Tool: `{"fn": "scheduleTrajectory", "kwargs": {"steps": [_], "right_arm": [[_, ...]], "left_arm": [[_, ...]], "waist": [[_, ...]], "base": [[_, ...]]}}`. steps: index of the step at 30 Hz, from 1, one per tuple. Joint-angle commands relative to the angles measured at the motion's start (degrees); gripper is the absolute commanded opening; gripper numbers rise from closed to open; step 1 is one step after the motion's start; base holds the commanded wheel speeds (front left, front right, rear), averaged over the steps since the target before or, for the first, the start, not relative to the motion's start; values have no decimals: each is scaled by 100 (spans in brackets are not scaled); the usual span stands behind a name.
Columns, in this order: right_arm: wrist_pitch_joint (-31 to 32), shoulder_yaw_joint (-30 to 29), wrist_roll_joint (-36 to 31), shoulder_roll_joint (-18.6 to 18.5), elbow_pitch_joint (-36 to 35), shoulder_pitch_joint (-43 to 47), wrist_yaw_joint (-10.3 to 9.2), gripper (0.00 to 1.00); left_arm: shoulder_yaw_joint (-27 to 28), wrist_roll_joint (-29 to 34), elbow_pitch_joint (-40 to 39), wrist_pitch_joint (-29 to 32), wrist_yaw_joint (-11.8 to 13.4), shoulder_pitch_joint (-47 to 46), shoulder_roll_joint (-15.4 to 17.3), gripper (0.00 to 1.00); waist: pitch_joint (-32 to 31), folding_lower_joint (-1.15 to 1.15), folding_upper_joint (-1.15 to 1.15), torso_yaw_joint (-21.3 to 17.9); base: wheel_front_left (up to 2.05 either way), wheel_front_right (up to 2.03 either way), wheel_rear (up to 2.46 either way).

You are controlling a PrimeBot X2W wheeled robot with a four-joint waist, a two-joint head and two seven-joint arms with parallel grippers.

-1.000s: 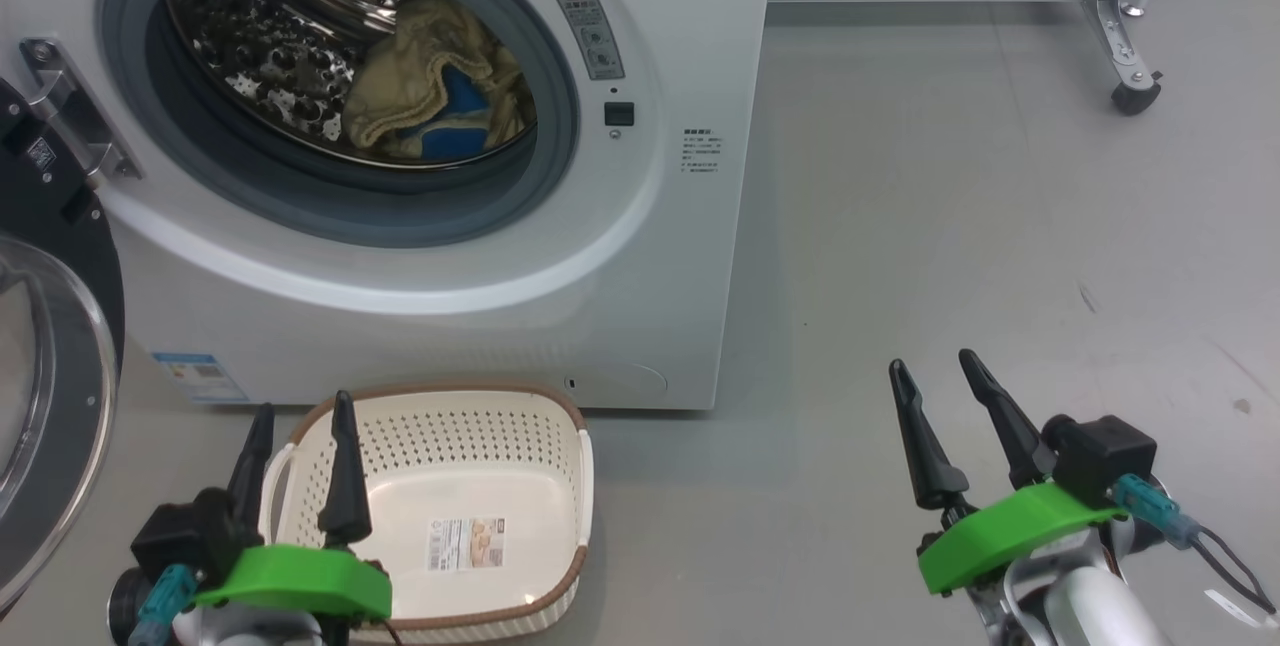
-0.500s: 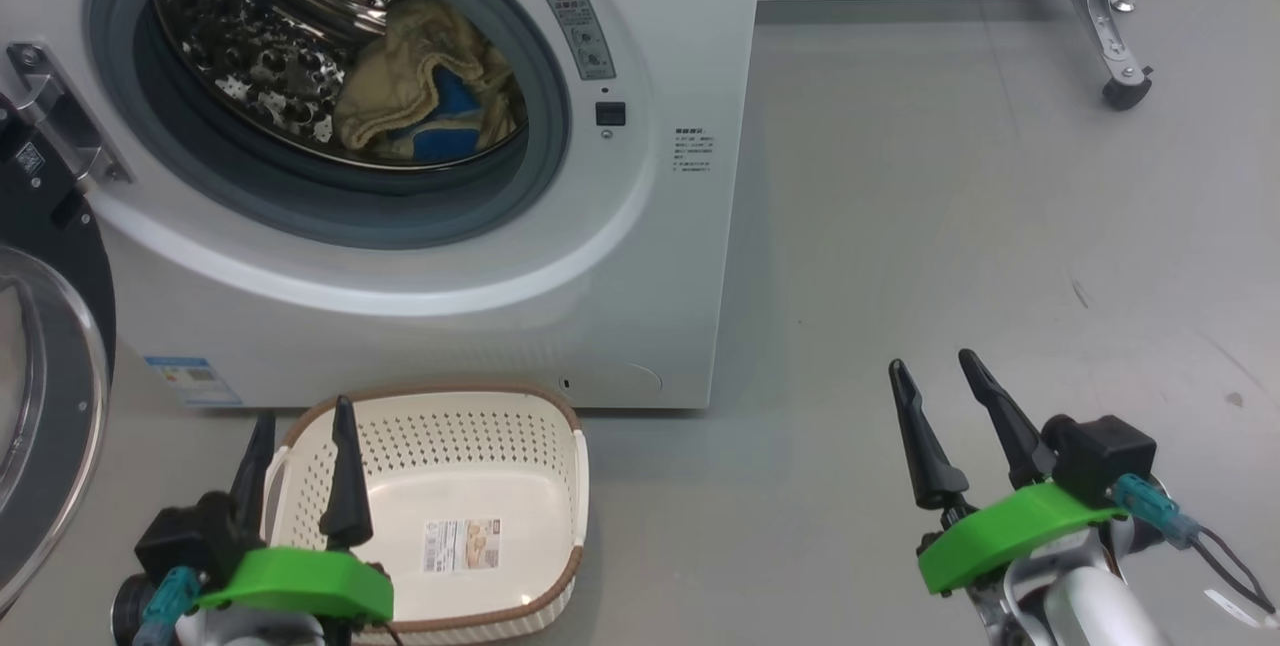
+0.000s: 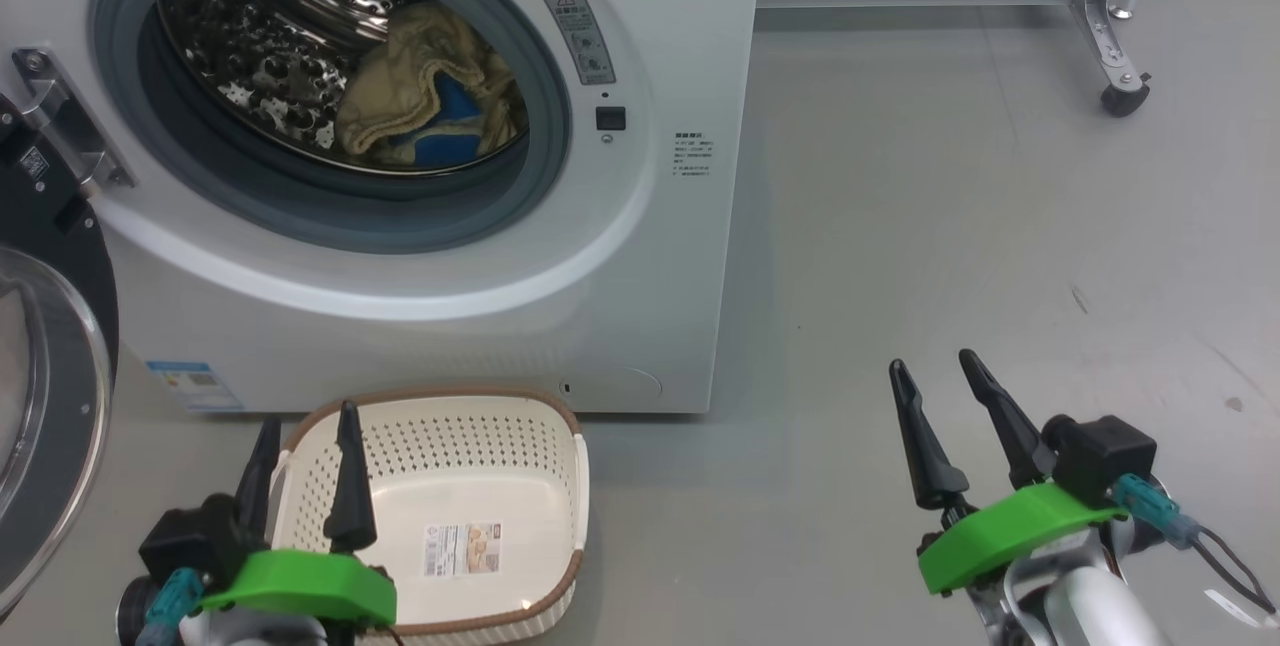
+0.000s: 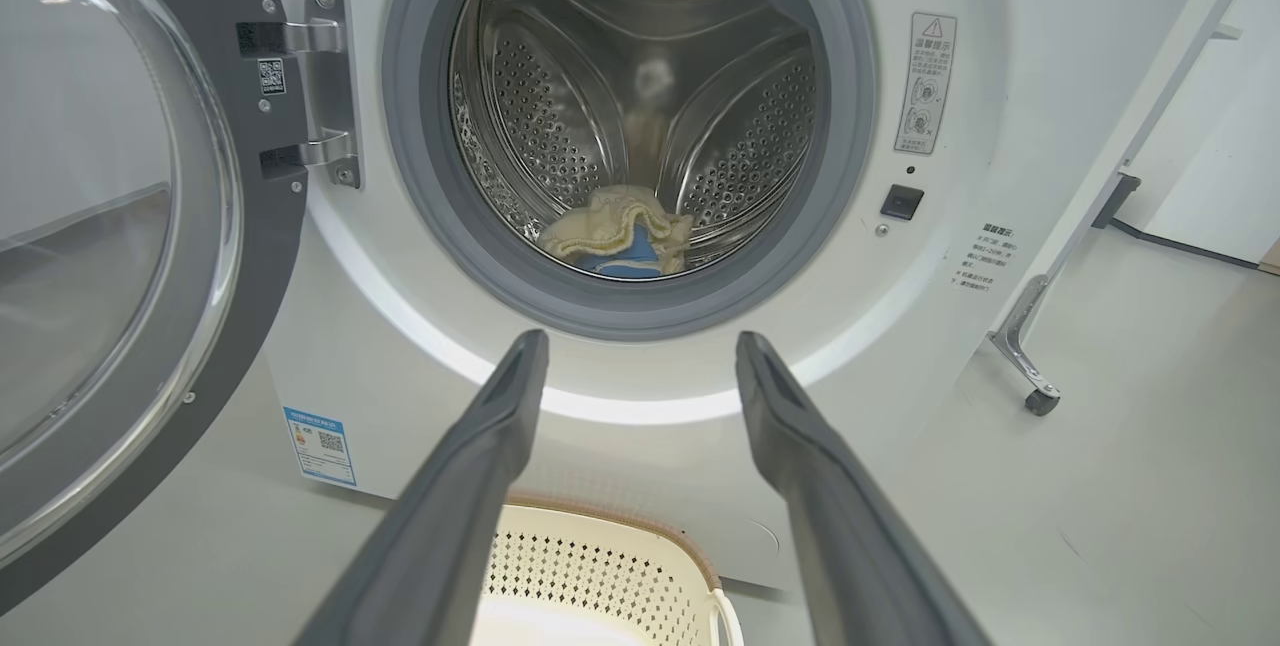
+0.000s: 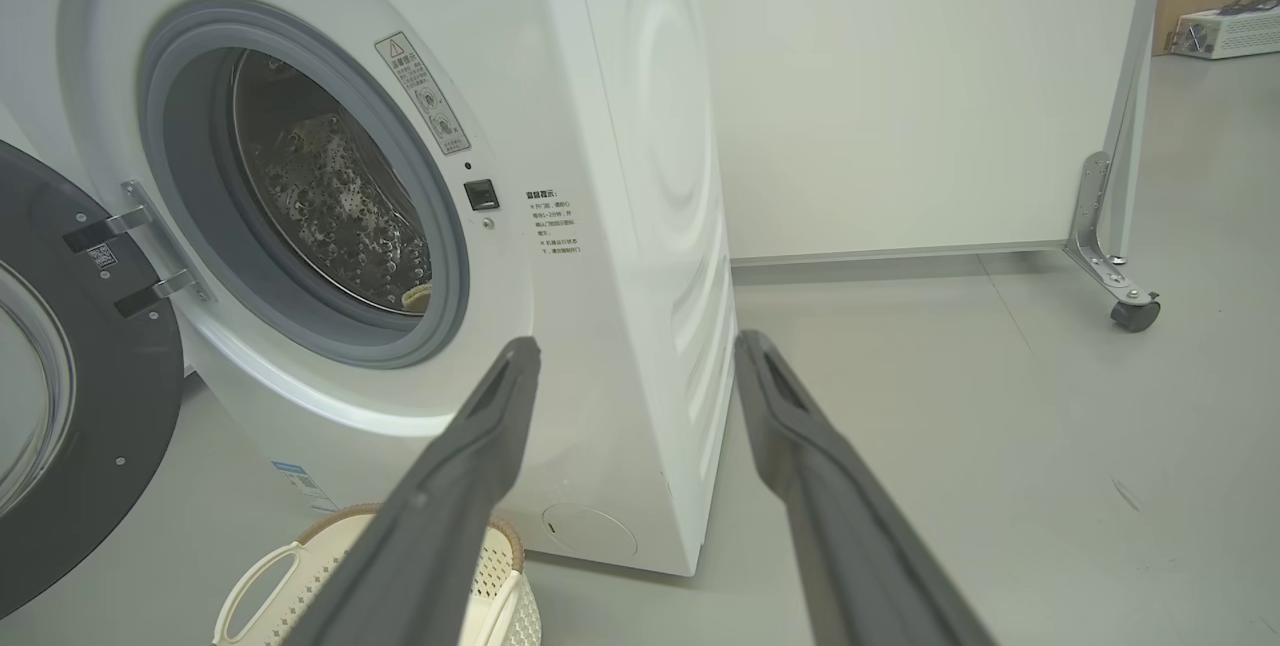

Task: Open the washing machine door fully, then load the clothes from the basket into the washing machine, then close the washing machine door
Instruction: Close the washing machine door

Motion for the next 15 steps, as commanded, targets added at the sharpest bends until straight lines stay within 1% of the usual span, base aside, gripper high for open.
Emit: {"fn": "scheduleTrajectory", "kwargs": {"steps": [1,11,15], "right_arm": [[-55,104,-10,-9,-169,-208,23,100],[-55,122,-23,-9,-155,-222,23,100],[-55,123,-20,-9,-155,-234,23,100]], "left_arm": [[174,-46,-152,-39,-9,-209,61,100],[137,-103,-111,-39,-9,-200,80,100],[165,-137,-60,-39,-10,-222,75,100]], "waist": [[1,0,0,2],[9,0,0,-8],[31,0,0,-14]], "base": [[0,0,0],[-1,1,0],[-41,41,0]]}}
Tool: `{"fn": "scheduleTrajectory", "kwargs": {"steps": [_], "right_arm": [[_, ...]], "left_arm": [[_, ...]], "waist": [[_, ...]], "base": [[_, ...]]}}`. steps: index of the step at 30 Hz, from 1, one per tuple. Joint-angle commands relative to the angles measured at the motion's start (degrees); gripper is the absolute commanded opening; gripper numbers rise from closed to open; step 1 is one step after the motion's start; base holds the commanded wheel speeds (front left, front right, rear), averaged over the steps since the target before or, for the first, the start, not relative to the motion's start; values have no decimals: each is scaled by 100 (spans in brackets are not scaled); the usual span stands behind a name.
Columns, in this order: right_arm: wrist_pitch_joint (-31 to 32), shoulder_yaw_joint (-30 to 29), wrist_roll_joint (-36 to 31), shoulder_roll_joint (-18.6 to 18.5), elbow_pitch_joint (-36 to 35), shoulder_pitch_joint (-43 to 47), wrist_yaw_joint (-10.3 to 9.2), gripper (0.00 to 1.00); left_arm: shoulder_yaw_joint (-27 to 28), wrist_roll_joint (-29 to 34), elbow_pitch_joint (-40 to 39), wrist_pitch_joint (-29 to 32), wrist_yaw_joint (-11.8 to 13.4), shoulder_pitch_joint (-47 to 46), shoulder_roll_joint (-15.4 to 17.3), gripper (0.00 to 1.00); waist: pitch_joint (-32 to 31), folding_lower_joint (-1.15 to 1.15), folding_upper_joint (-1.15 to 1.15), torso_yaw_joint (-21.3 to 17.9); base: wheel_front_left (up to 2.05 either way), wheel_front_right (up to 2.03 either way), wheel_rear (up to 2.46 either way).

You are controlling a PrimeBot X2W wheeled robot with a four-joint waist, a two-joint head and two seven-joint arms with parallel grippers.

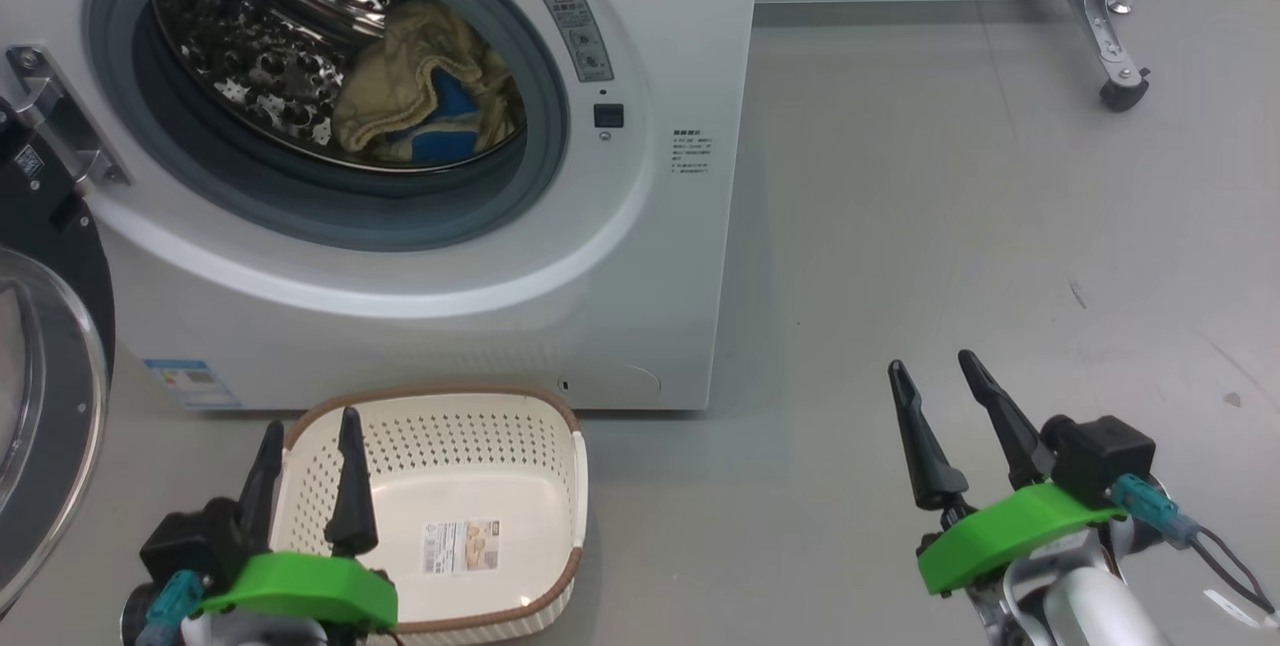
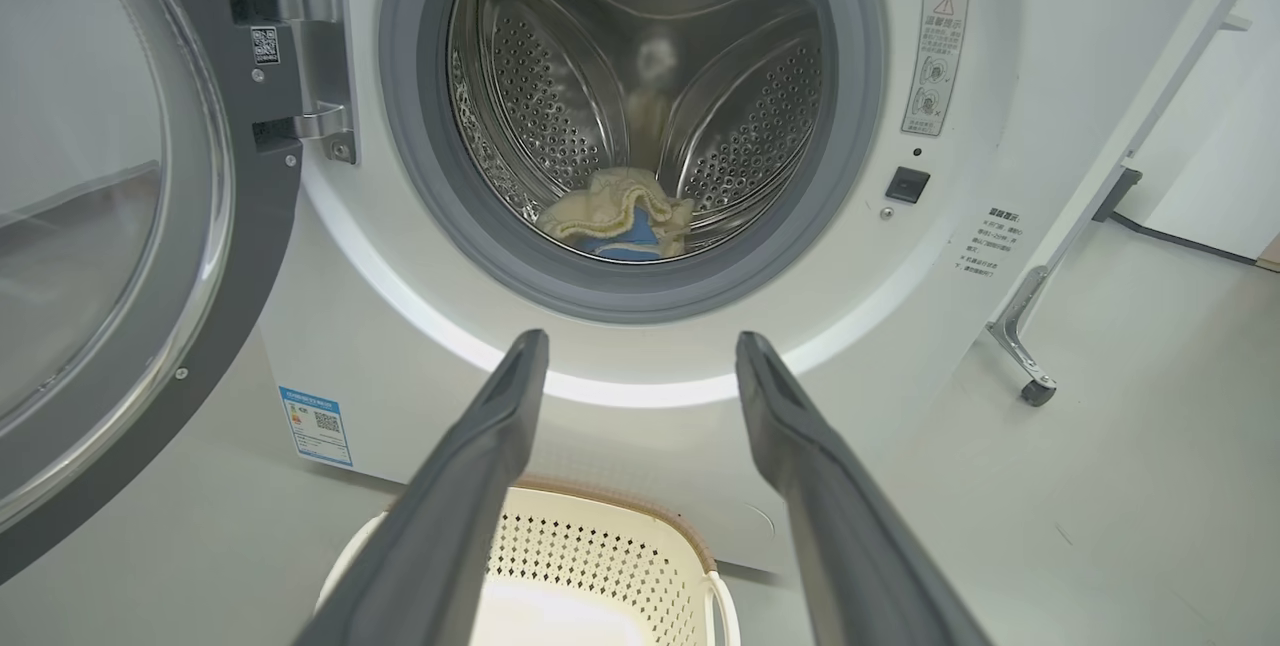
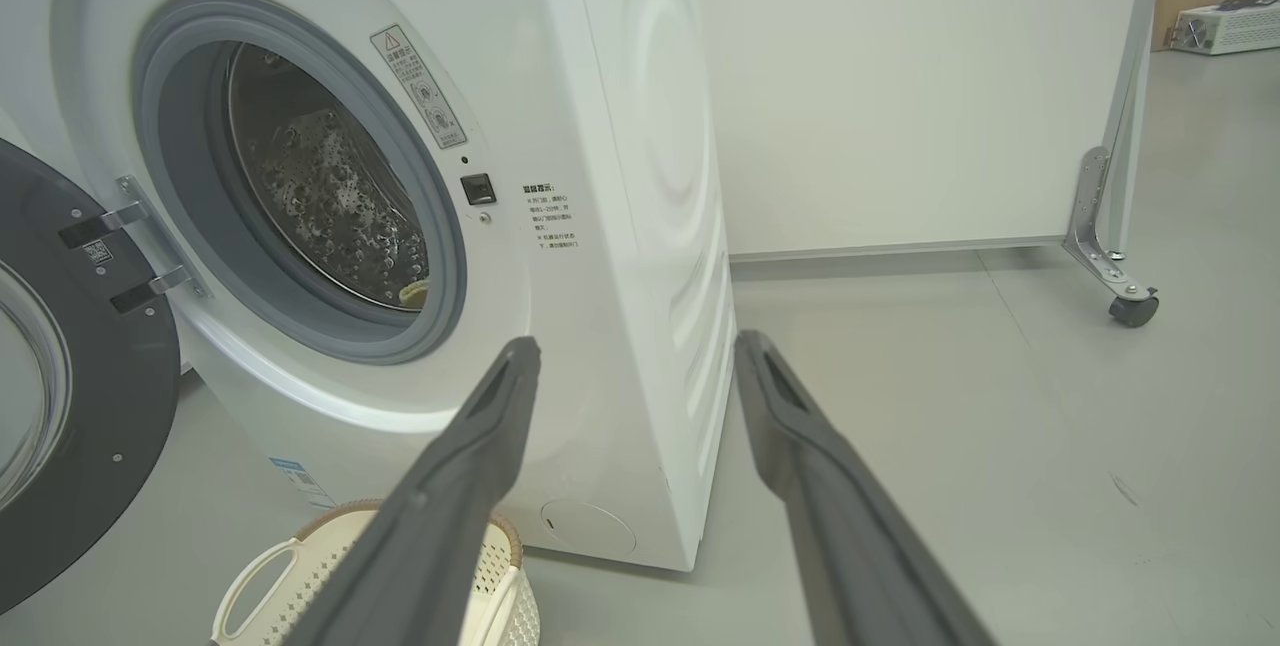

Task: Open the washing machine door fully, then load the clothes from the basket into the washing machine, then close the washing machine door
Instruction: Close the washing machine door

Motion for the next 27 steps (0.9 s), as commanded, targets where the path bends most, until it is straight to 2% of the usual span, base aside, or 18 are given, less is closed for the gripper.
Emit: {"fn": "scheduleTrajectory", "kwargs": {"steps": [1,8,20,27], "right_arm": [[-55,115,-11,-9,-162,-234,23,100],[-55,92,-1,-9,-175,-240,23,100],[-55,88,11,-9,-180,-252,23,100],[-55,91,17,-9,-172,-269,23,100]], "left_arm": [[211,-77,-169,-39,3,-230,69,100],[233,-138,-182,-39,2,-263,83,100],[451,-28,-337,-39,2,-284,64,100],[476,80,-345,-39,2,-269,43,100]], "waist": [[7,0,0,1],[36,0,0,14],[95,0,0,36],[111,0,0,51]], "base": [[-74,74,0],[-129,129,0],[-203,201,2],[-116,116,0]]}}
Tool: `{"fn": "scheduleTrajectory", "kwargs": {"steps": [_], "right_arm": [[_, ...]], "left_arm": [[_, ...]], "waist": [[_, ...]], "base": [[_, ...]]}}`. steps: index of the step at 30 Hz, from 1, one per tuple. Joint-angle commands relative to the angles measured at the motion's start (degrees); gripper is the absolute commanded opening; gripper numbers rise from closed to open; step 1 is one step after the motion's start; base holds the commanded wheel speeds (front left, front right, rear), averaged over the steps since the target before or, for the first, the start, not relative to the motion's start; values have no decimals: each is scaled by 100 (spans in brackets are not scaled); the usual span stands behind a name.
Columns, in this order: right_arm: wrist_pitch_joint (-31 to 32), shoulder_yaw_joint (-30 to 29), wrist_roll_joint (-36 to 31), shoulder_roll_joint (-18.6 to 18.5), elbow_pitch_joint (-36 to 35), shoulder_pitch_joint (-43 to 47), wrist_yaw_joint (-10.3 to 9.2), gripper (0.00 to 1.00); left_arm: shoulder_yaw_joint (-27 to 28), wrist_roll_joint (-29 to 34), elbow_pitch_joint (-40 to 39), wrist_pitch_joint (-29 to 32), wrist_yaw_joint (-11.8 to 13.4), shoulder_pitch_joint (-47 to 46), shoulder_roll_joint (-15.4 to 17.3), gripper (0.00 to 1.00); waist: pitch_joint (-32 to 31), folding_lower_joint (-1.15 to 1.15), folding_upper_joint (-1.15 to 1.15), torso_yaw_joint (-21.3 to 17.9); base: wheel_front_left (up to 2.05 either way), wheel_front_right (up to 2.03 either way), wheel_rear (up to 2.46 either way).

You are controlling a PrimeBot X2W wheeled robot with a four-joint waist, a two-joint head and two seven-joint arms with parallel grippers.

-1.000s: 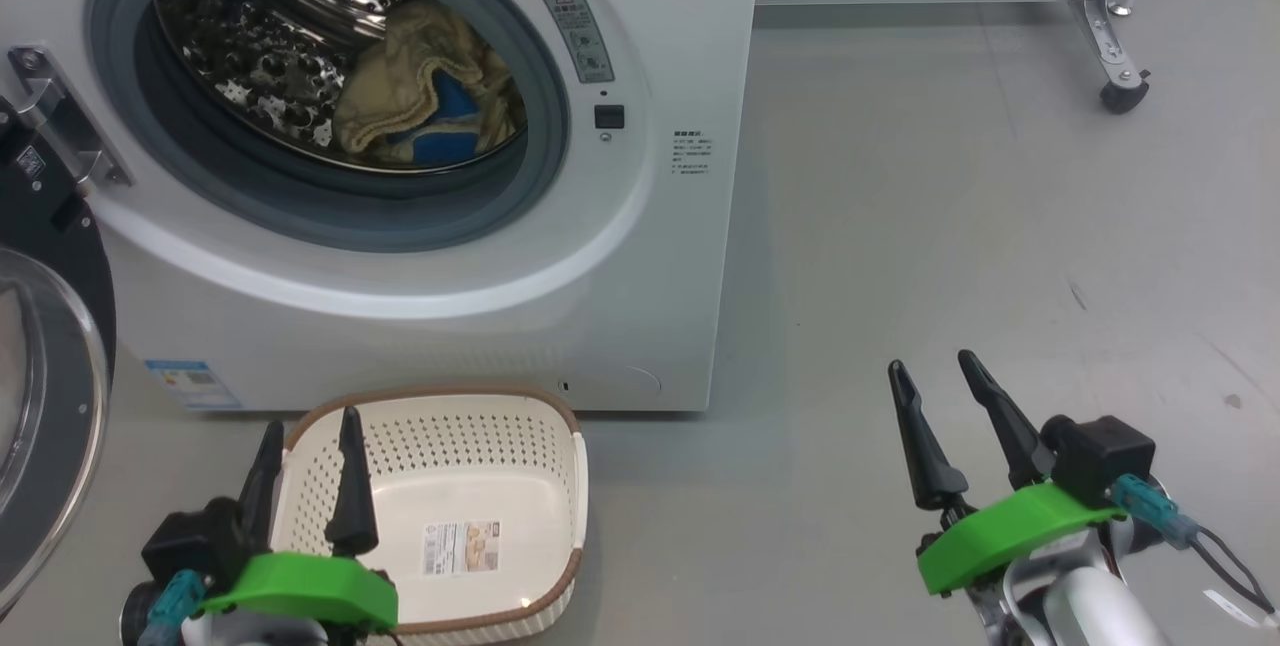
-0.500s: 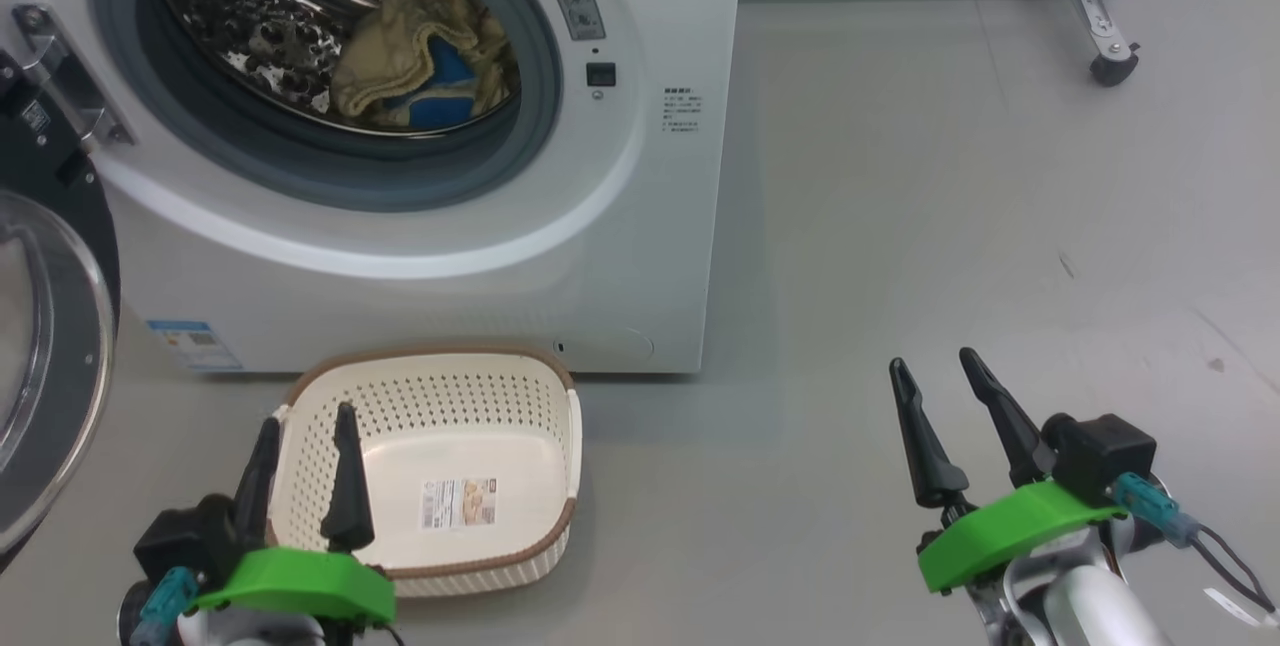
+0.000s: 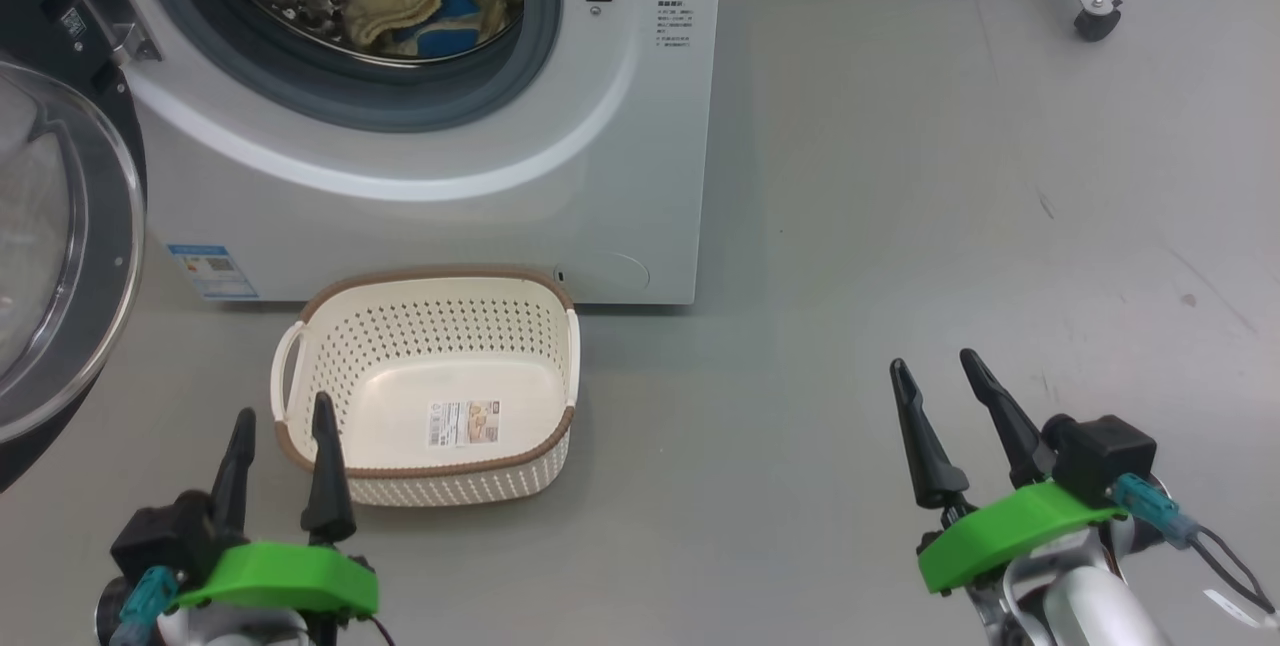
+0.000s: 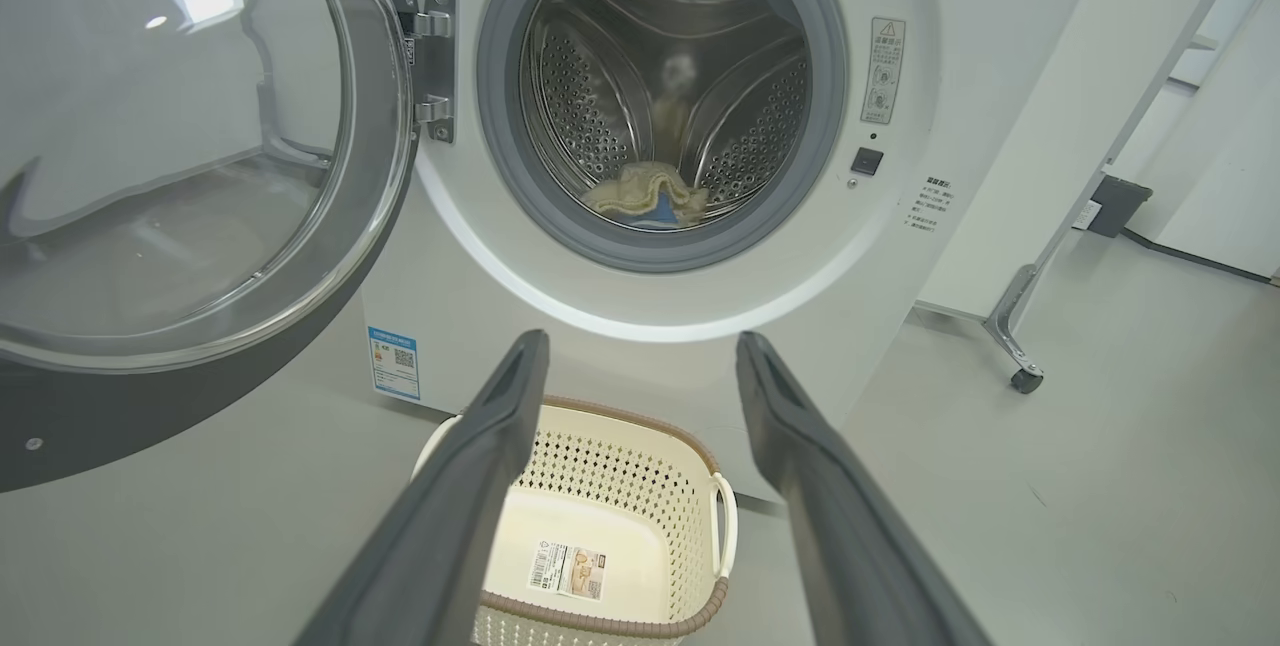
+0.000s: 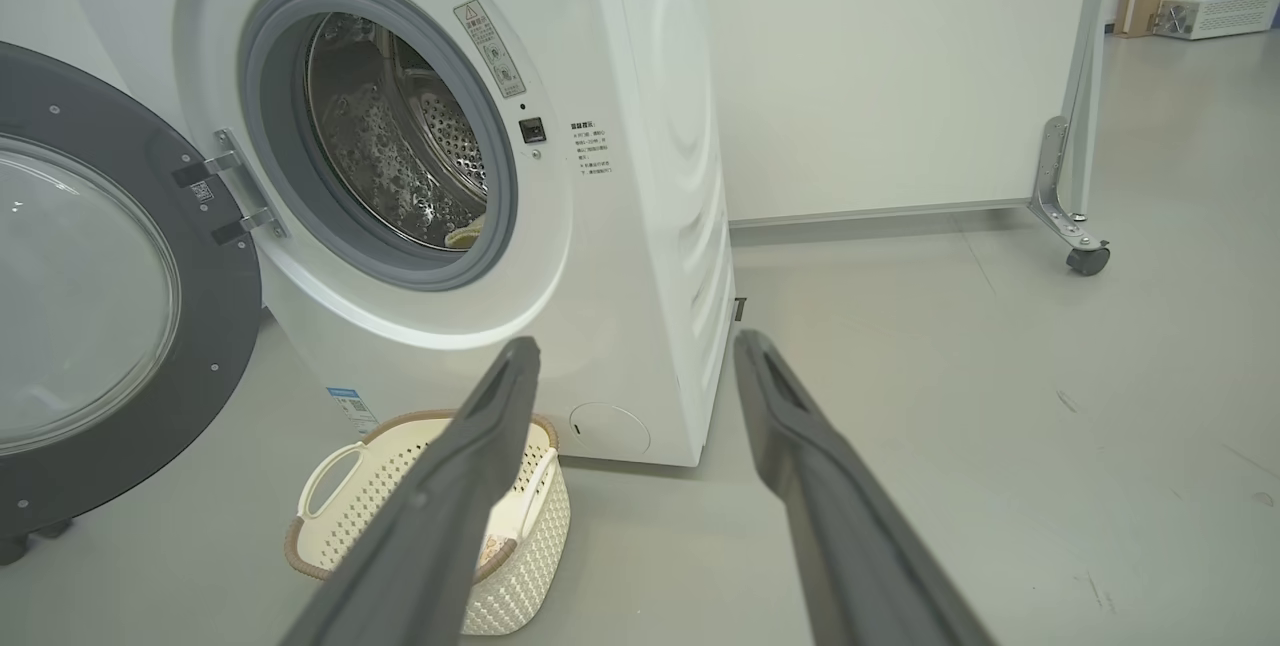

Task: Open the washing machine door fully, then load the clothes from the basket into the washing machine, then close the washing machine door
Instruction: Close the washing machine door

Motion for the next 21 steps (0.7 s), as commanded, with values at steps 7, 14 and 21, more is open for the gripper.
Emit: {"fn": "scheduleTrajectory", "kwargs": {"steps": [7,14,21], "right_arm": [[-55,107,29,-15,-175,-261,23,100],[-55,103,41,-15,-164,-273,23,100],[-55,104,46,-15,-143,-281,23,100]], "left_arm": [[227,95,-220,-39,2,-241,37,100],[211,114,-223,-39,2,-251,27,100],[175,120,-203,-39,2,-256,27,100]], "waist": [[30,0,0,0],[51,0,0,-2],[49,0,0,-3]], "base": [[-35,35,0],[0,0,0],[0,0,0]]}}
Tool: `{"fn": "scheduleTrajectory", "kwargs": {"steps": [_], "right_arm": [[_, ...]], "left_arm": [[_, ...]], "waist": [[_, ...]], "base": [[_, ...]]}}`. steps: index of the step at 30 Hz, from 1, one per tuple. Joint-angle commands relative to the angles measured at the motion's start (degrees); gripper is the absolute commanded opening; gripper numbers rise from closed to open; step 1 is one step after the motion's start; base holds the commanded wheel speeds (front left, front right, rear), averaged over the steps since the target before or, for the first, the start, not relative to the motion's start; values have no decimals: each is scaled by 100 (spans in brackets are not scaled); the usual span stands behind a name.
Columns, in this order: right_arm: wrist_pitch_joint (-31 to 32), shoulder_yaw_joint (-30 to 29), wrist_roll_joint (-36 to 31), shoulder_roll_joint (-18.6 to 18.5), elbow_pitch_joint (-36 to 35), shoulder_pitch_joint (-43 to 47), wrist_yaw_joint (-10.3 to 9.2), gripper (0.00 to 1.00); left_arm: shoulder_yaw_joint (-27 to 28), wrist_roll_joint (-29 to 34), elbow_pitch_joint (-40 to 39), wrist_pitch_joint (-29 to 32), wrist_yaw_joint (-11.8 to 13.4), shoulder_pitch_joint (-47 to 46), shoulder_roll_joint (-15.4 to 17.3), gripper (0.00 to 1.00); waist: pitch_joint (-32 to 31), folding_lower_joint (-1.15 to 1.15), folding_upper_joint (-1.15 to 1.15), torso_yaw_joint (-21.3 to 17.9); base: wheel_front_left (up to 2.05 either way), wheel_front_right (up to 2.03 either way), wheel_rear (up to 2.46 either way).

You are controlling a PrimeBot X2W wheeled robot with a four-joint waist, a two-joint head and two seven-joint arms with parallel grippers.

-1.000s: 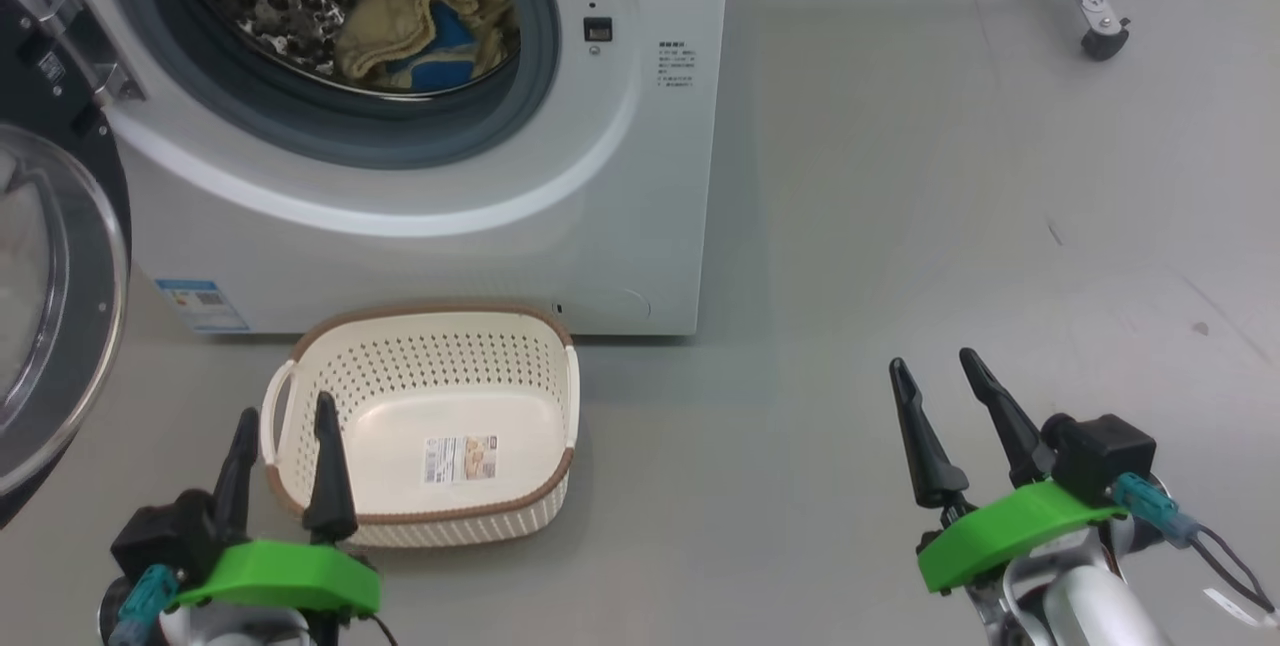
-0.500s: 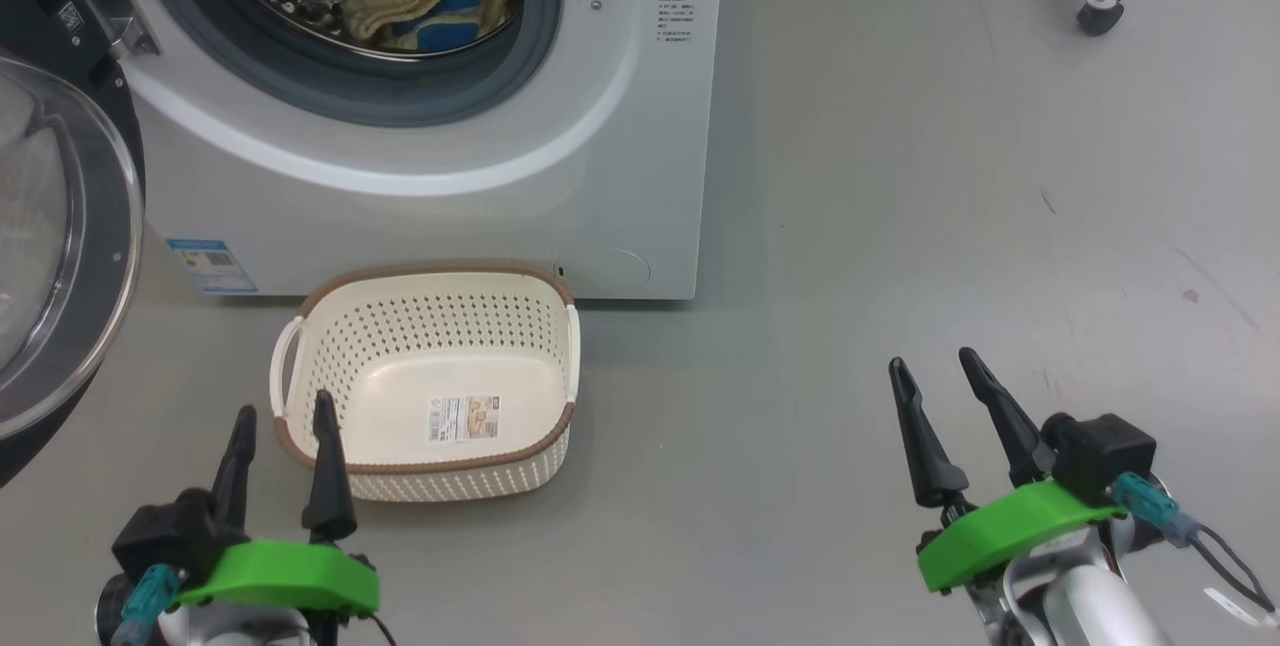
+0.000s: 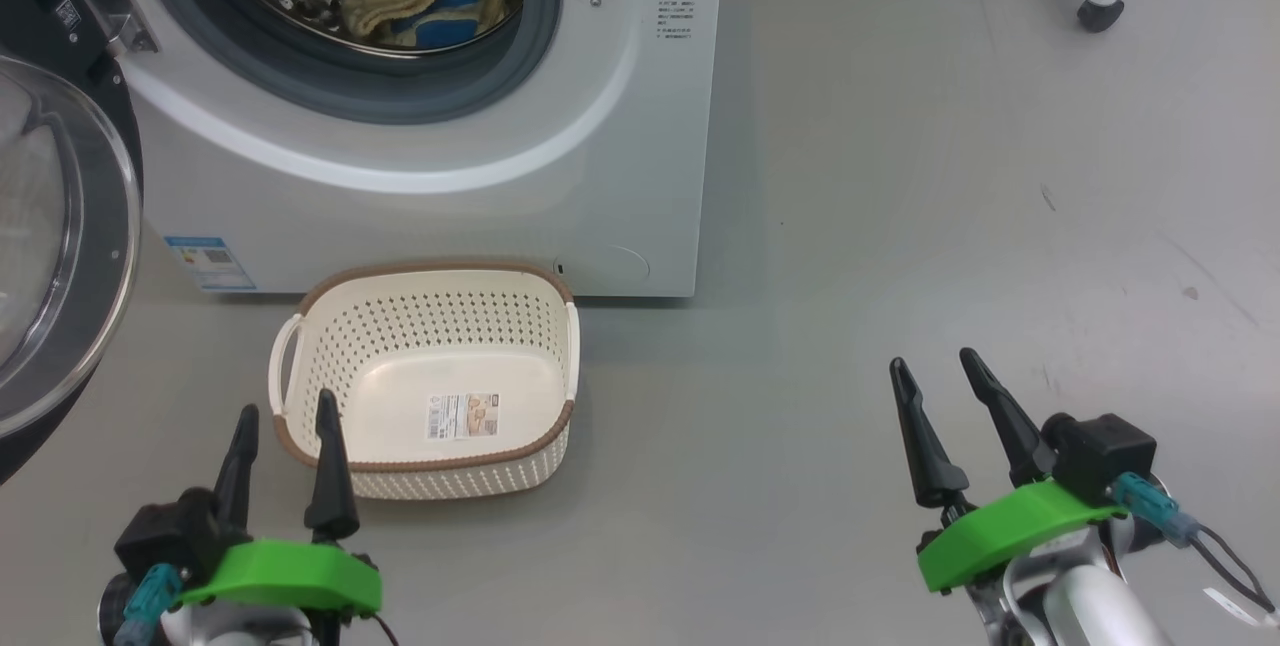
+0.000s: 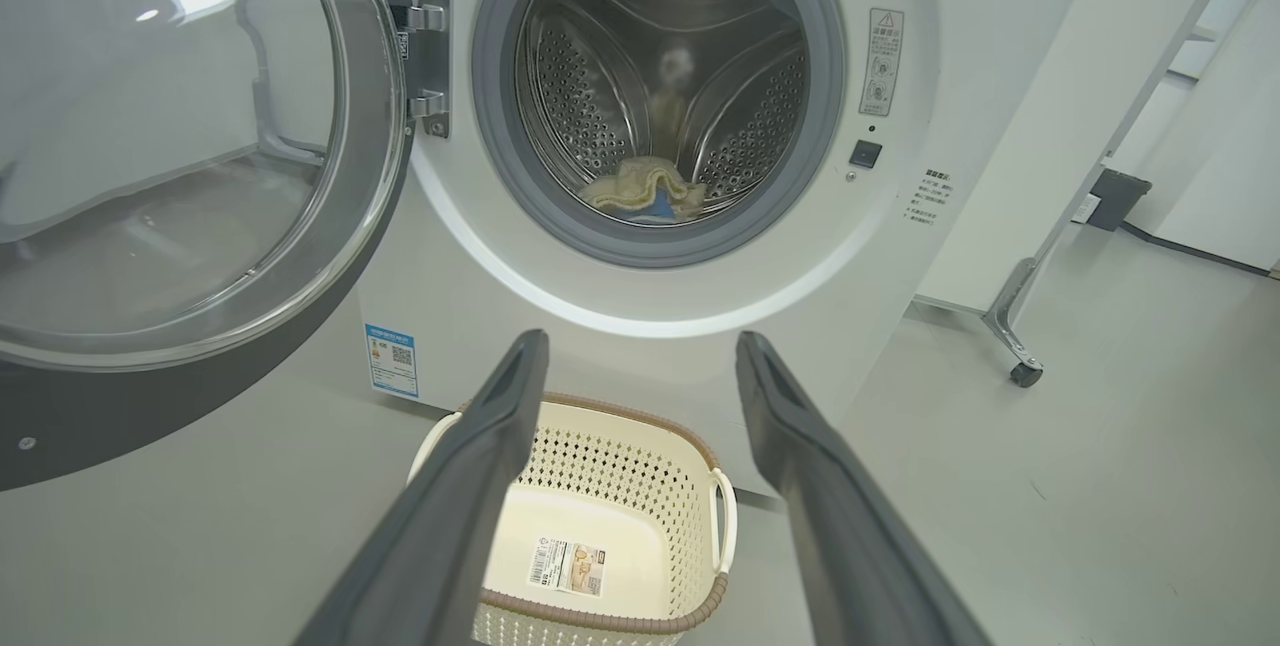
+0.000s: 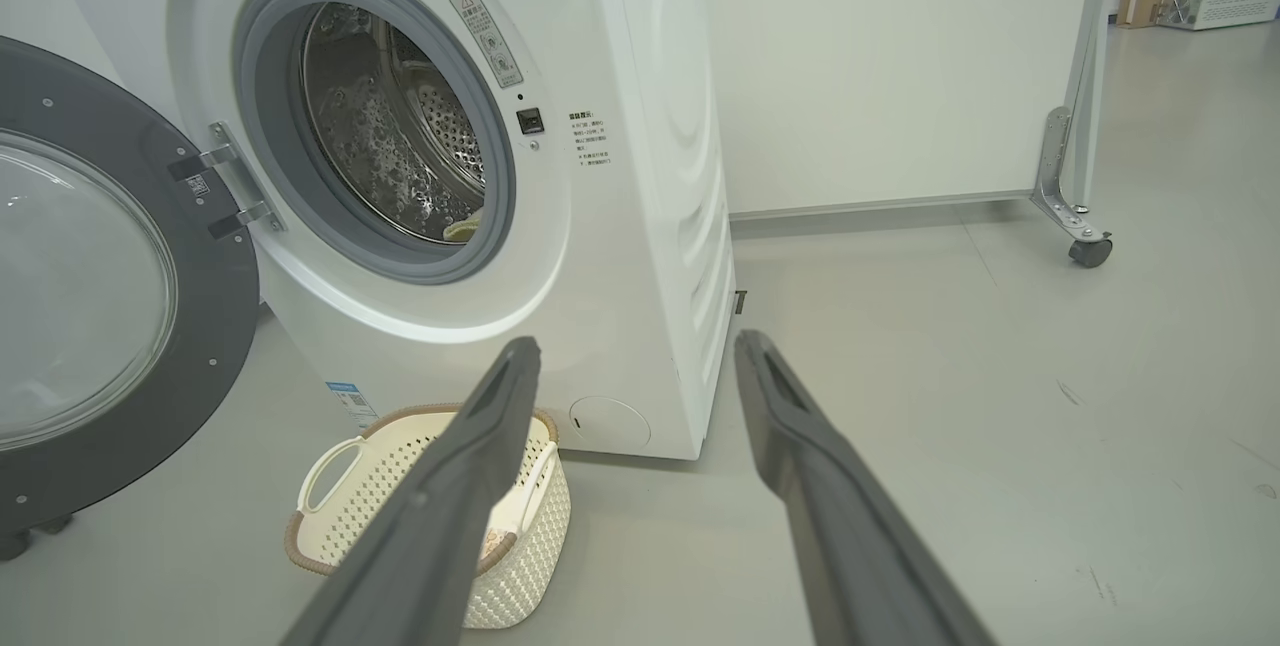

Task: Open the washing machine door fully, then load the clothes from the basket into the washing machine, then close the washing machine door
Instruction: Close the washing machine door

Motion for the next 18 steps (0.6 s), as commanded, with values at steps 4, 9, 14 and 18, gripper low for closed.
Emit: {"fn": "scheduleTrajectory", "kwargs": {"steps": [4,9,14,18], "right_arm": [[-55,106,51,-15,-151,-277,23,100],[-55,109,60,-15,-140,-276,23,100],[-55,115,65,-15,-132,-275,23,100],[-55,122,61,-15,-125,-267,23,100]], "left_arm": [[169,77,-175,-39,2,-256,46,100],[159,81,-161,-39,2,-258,42,100],[170,89,-132,-39,2,-263,38,100],[183,99,-122,-39,2,-257,31,100]], "waist": [[-5,0,0,4],[-13,0,0,13],[-36,0,0,16],[-53,0,0,16]], "base": [[0,0,0],[0,0,0],[0,0,0],[0,0,0]]}}
